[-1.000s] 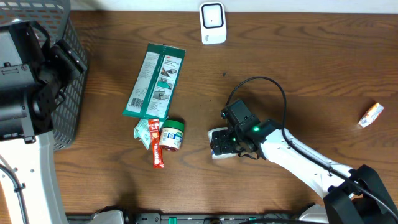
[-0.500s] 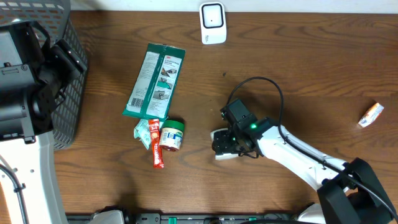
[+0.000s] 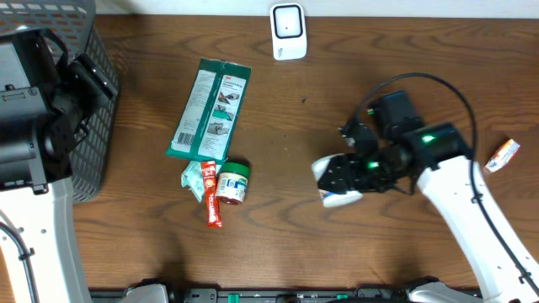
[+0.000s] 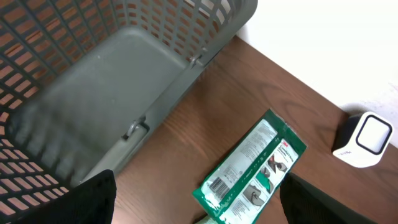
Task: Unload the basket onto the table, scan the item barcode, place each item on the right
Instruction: 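Raise the white tub up to the white scanner with the right gripper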
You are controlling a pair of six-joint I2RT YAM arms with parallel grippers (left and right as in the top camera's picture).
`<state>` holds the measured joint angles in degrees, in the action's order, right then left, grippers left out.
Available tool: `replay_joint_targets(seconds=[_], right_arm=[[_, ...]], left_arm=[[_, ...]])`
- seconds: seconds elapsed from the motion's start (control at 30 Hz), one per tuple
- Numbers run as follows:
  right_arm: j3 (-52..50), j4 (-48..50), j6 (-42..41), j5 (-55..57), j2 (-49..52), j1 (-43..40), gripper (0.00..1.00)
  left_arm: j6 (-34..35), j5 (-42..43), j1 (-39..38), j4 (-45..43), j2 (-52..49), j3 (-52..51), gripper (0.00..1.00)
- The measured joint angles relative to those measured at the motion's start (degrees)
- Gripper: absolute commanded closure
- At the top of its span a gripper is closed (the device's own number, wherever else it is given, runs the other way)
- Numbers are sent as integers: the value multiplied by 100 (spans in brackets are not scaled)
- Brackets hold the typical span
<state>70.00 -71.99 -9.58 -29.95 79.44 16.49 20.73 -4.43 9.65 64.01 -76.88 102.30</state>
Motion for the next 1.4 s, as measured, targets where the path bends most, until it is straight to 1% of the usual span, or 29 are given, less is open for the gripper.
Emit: replay_joint_targets(seconds=[0.07, 0.13, 0.17, 0.23, 0.37, 0.43, 0.47, 0.63, 0.93, 1.1, 1.2, 1.23, 1.27, 1.4], right_arm=[[9, -354, 601, -450, 2, -332, 33], [13, -566, 1036, -778, 2, -481, 33], [15, -767, 1434, -1069, 4, -590, 33], [15, -861, 1812, -1325, 4, -673, 33], [15, -944, 2345, -1685, 4, -743, 41], [15, -944, 2463, -1784, 4, -743, 48], [15, -940, 2527, -1818, 4, -743, 49], [15, -922, 2592, -1952, 4, -743, 48], [15, -979, 2629, -2728, 4, -750, 49], [15, -1078, 2566, -3001, 4, -763, 55], [15, -1088, 2538, -3248, 4, -763, 56], [13, -1091, 2533, -3311, 4, -763, 58], [15, -1088, 2522, -3423, 4, -763, 62], [15, -1088, 2520, -3759, 4, -782, 85]], left_arm=[[0, 0, 0, 2, 0, 0, 19], [0, 0, 0, 0, 0, 0, 19], [0, 0, 0, -2, 0, 0, 19], [0, 0, 0, 0, 0, 0, 19], [0, 0, 0, 0, 0, 0, 19], [0, 0, 0, 0, 0, 0, 19], [0, 0, 0, 0, 0, 0, 19], [0, 0, 0, 0, 0, 0, 19], [0, 0, 0, 2, 0, 0, 19], [0, 0, 0, 0, 0, 0, 19], [0, 0, 0, 0, 0, 0, 19], [0, -2, 0, 0, 0, 0, 19], [0, 0, 0, 0, 0, 0, 18], [0, 0, 0, 0, 0, 0, 19]])
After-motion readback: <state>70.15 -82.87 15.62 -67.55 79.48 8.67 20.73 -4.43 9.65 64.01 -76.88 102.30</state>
